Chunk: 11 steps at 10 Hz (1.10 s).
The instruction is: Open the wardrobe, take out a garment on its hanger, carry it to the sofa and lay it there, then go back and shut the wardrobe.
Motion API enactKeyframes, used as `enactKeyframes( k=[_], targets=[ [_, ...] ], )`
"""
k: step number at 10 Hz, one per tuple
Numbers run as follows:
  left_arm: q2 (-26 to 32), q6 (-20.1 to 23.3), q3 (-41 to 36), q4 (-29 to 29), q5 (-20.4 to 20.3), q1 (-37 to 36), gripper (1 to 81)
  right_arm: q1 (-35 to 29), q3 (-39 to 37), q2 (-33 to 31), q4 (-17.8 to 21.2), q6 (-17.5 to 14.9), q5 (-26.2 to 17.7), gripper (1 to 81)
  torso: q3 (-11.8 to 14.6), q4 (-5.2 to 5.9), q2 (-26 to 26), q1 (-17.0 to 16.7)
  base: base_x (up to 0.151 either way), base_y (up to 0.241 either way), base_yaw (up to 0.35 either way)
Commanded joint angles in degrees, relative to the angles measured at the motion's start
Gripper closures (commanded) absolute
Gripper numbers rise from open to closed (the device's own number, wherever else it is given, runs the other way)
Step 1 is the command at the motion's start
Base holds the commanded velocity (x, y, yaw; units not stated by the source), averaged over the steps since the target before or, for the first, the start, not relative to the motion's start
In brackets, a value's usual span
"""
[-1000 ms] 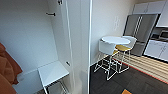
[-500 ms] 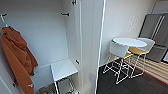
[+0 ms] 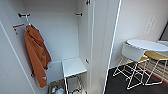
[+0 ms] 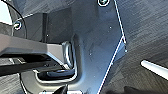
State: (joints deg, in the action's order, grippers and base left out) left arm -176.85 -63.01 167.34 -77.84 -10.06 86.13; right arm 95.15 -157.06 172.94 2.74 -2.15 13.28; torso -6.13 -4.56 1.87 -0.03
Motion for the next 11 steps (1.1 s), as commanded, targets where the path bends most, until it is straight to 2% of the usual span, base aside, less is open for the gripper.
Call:
enactKeyframes(
  k=[1, 9, 11],
  targets=[
    [-0.2, 0.3, 0.4, -0.6, 2.3, -2.2, 1.0, -1.1, 0.0, -0.4, 0.1, -0.3, -3.3, 1.0, 0.0, 0.0, 0.0, 0.0, 0.0, 0.0, 0.331],
    [-0.3, 0.3, 0.4, -0.6, 2.2, -2.2, 1.0, -1.2, -0.2, -0.4, -0.2, -0.4, -3.3, 1.0, 0.0, 0.0, 0.0, 0.0, 0.0, 0.0, 0.299],
    [-0.4, 0.3, 0.4, -0.6, 2.2, -2.2, 1.0, -1.2, -0.2, -0.4, -0.3, -0.3, -3.3, 1.0, 0.0, 0.0, 0.0, 0.0, 0.0, 0.0, 0.159]
  ],
)
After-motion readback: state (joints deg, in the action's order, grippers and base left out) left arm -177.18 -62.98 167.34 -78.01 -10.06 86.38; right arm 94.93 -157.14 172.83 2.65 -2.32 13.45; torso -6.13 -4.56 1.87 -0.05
